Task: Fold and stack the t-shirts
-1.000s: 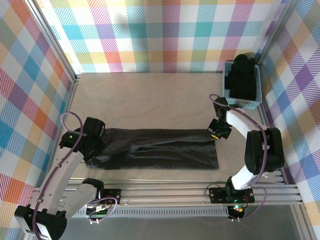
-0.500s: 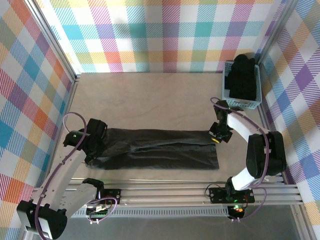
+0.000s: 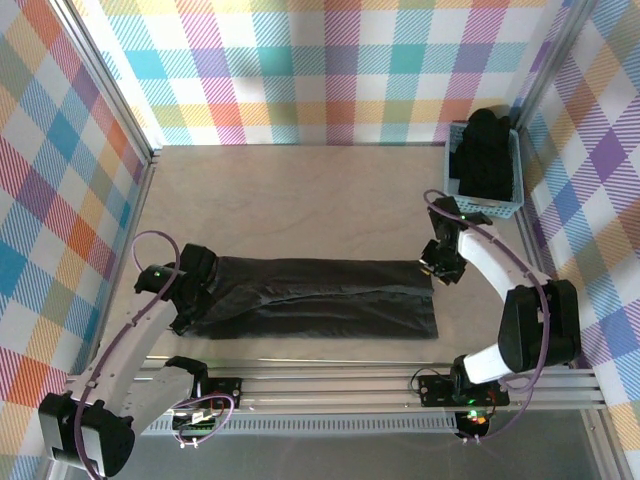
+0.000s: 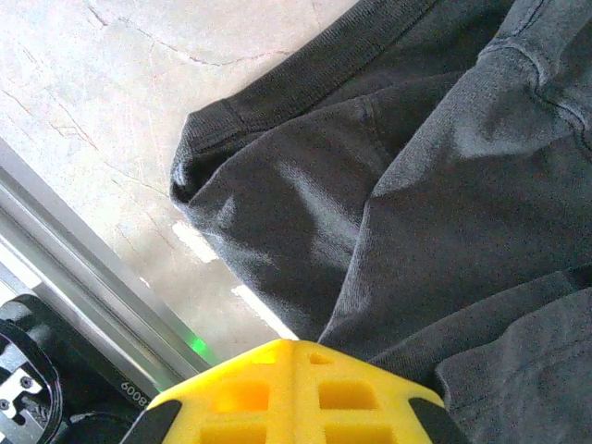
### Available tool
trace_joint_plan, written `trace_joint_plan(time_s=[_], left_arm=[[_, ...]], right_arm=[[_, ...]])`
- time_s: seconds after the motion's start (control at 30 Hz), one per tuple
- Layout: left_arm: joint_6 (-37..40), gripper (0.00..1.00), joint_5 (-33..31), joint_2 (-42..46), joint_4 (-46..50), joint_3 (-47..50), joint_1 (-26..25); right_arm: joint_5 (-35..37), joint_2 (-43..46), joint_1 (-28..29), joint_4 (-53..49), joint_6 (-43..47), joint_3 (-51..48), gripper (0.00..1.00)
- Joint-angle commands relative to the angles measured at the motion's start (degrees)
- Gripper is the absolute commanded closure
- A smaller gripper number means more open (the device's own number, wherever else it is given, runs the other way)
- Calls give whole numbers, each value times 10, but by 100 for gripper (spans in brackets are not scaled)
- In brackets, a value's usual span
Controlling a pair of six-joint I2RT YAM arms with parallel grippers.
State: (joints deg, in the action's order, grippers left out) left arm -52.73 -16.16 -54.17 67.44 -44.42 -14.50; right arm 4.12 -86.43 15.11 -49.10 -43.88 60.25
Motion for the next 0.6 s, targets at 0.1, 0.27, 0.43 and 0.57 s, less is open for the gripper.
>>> trace_joint_plan(time_s=[0.1,0.27,0.43,0.57], left_arm=[[-10,100,-4,-2,-2,20,-8],[-14,100,-1,-7,-11,27,-7],[-11,100,6,-34,-26,32,-9],[-16,100,-1,-58,-36,34,-9]], right_arm=[[-133,-102,31,22,-10,6,89],[-149,-121,28,-14,-5,-36,91],[-120,-105,28,-11,-11,-37,91],[-89,-97,28,-27,-6,-11,90]])
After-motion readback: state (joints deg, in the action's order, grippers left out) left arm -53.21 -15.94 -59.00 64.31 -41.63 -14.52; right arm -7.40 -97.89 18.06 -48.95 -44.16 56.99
